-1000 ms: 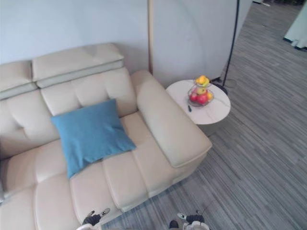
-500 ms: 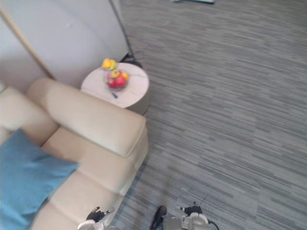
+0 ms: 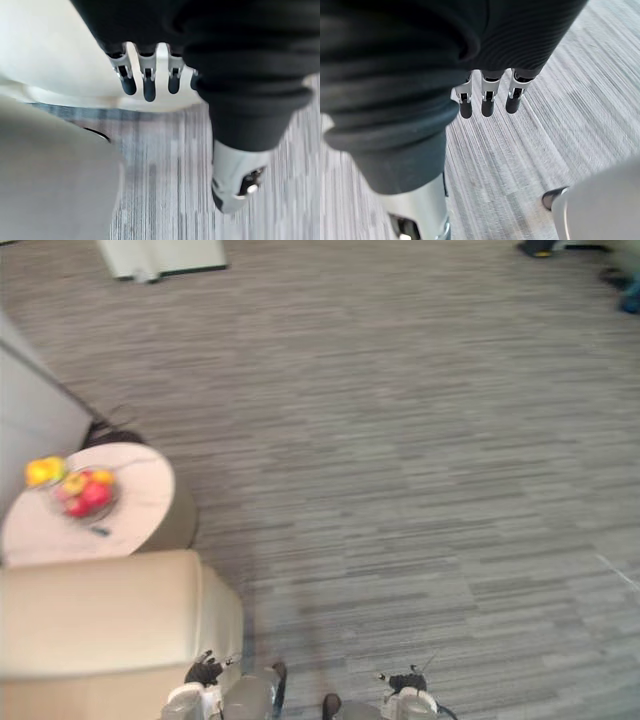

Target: Pick up cushions and gather them together orderly.

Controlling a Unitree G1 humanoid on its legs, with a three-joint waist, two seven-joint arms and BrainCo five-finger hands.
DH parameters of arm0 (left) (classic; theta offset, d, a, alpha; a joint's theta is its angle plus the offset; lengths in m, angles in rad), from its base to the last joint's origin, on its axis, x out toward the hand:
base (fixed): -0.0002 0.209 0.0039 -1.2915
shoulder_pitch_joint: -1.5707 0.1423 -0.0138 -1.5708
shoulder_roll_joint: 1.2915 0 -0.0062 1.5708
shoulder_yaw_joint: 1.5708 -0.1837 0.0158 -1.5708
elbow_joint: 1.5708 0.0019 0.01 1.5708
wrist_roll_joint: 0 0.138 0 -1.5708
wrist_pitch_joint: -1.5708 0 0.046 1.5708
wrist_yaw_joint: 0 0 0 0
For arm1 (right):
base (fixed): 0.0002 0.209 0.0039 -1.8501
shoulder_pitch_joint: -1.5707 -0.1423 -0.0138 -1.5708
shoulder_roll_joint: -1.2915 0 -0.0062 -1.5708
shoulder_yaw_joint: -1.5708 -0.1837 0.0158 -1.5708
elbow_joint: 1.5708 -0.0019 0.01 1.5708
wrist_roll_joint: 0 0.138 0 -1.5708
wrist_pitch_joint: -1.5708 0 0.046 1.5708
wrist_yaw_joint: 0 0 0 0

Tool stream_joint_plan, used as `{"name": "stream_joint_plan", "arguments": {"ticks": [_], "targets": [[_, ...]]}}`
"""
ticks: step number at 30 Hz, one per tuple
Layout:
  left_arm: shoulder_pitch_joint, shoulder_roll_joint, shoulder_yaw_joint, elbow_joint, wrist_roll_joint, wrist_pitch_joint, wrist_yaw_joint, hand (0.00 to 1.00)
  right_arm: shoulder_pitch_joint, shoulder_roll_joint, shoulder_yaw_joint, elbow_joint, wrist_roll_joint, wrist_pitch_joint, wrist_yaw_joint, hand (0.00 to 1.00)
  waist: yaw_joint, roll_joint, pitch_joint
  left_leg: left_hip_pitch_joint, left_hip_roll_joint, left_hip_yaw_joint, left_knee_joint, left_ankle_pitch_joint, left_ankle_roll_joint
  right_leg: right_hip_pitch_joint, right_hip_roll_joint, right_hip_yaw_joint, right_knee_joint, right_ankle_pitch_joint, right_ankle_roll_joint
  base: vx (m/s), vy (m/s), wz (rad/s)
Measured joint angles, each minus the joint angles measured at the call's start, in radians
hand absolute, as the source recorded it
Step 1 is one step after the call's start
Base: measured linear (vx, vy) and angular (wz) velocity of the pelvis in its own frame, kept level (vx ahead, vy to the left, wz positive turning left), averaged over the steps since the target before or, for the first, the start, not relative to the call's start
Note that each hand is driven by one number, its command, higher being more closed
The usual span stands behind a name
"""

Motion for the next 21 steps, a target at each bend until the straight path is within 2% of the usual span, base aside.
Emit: {"name": "stream_joint_plan", "arguments": {"ticks": [1,2,4,7,8,9,11,12,14,15,16,17,18,19,21], "targets": [[-0.006,-0.001,-0.001,0.007,0.000,0.013,0.001,0.00,-0.004,0.013,0.000,-0.005,0.000,-0.007,0.004,0.00,0.006,0.006,0.002,0.032,0.025,0.046,-0.002,-0.018,0.007,-0.035,-0.055,-0.142,0.101,0.002,0.035,0.23,0.120,-1.00],[-0.006,-0.002,-0.003,0.007,0.000,0.015,0.001,0.00,-0.005,0.018,0.000,-0.008,0.000,-0.009,0.005,0.00,0.008,0.008,0.003,0.041,0.031,0.057,-0.002,-0.022,0.009,-0.043,-0.078,-0.195,0.136,0.000,0.033,0.19,0.096,-0.83],[-0.009,-0.001,-0.014,0.008,0.000,0.016,0.001,0.00,-0.005,0.020,-0.001,-0.015,0.000,-0.009,0.012,0.00,0.009,0.012,0.005,0.081,0.063,0.118,-0.017,-0.025,0.011,-0.054,-0.180,-0.400,0.216,-0.008,0.016,0.17,0.019,-0.73],[-0.014,0.006,-0.016,0.021,0.003,0.016,0.001,0.00,-0.014,0.020,-0.018,-0.003,-0.001,-0.010,0.012,0.00,0.011,0.012,0.005,0.162,0.107,0.216,-0.086,-0.025,0.010,-0.056,-0.226,-0.554,0.120,0.007,-0.007,0.19,-0.083,-1.02],[-0.015,0.022,-0.035,0.035,0.006,0.018,0.000,0.00,-0.021,0.020,-0.021,0.015,-0.001,-0.010,0.011,0.00,0.009,0.000,0.001,0.191,0.110,0.260,-0.114,-0.024,0.009,-0.068,-0.238,-0.607,0.042,0.053,-0.011,0.22,-0.149,-1.13],[-0.018,0.039,-0.050,0.050,0.009,0.018,-0.001,0.00,-0.025,0.019,-0.021,0.032,-0.001,-0.010,0.011,0.00,0.008,-0.030,0.001,0.223,0.097,0.296,-0.138,-0.026,-0.009,-0.069,-0.248,-0.640,-0.029,0.124,-0.061,0.25,-0.209,-1.08],[-0.031,0.043,-0.057,0.069,0.020,0.019,-0.005,0.00,-0.042,-0.008,-0.024,0.048,0.002,-0.015,0.009,0.00,-0.010,-0.004,0.008,0.253,0.117,0.294,-0.163,-0.015,-0.046,-0.056,-0.205,-0.619,-0.038,0.107,-0.081,0.27,-0.256,-0.73],[-0.035,0.039,-0.071,0.068,0.020,0.017,-0.006,0.00,-0.044,-0.012,-0.030,0.052,0.004,-0.017,0.009,0.00,-0.019,0.009,0.010,0.262,0.130,0.294,-0.149,-0.013,-0.051,-0.044,-0.183,-0.613,-0.055,0.097,-0.085,0.29,-0.260,-0.58],[-0.033,0.030,-0.061,0.064,0.030,0.018,-0.010,0.00,-0.038,-0.022,-0.054,0.054,0.026,-0.016,0.007,0.00,-0.025,0.026,0.022,0.201,0.199,0.287,0.109,-0.007,-0.055,0.018,-0.123,-0.581,-0.104,0.089,-0.095,0.25,-0.205,-0.53],[-0.029,0.016,-0.039,0.053,0.026,0.018,-0.011,0.00,-0.033,-0.027,-0.054,0.041,0.030,-0.018,0.002,0.00,-0.023,0.044,0.037,0.135,0.247,0.255,0.317,0.018,-0.012,0.063,-0.093,-0.558,-0.124,0.079,-0.104,0.21,-0.127,-0.73],[-0.022,0.003,-0.028,0.022,0.019,0.017,-0.009,0.00,-0.031,-0.035,-0.053,0.038,0.040,-0.019,-0.009,0.00,-0.009,0.058,0.052,0.059,0.274,0.200,0.520,0.013,0.039,0.097,-0.067,-0.523,-0.121,0.055,-0.112,0.20,-0.073,-0.89],[-0.021,0.002,-0.030,0.014,0.018,0.016,-0.010,0.00,-0.036,-0.037,-0.050,0.040,0.047,-0.017,-0.011,0.00,0.001,0.067,0.052,0.017,0.268,0.171,0.598,-0.015,0.040,0.108,-0.055,-0.485,-0.113,0.038,-0.119,0.19,0.034,-1.21],[-0.023,0.004,-0.034,0.002,0.017,0.015,-0.010,0.00,-0.044,-0.032,-0.043,0.045,0.049,-0.015,-0.010,0.00,0.013,0.068,0.054,-0.043,0.241,0.145,0.628,-0.050,0.024,0.128,-0.050,-0.438,-0.115,0.017,-0.126,0.22,0.063,-1.44],[-0.018,0.003,-0.034,-0.022,0.015,0.013,-0.009,0.00,-0.047,-0.016,-0.043,0.045,0.052,-0.015,-0.011,0.00,0.017,0.062,0.055,-0.100,0.195,0.136,0.539,-0.067,0.022,0.136,-0.053,-0.376,-0.122,0.013,-0.120,0.27,0.097,-1.40],[-0.011,0.000,-0.032,-0.034,0.014,0.011,-0.008,0.00,-0.049,-0.014,-0.043,0.042,0.067,-0.015,-0.010,0.00,0.017,0.065,0.056,-0.136,0.156,0.123,0.413,-0.069,0.025,0.149,-0.053,-0.328,-0.131,0.006,-0.109,0.27,0.138,-1.06]]}}
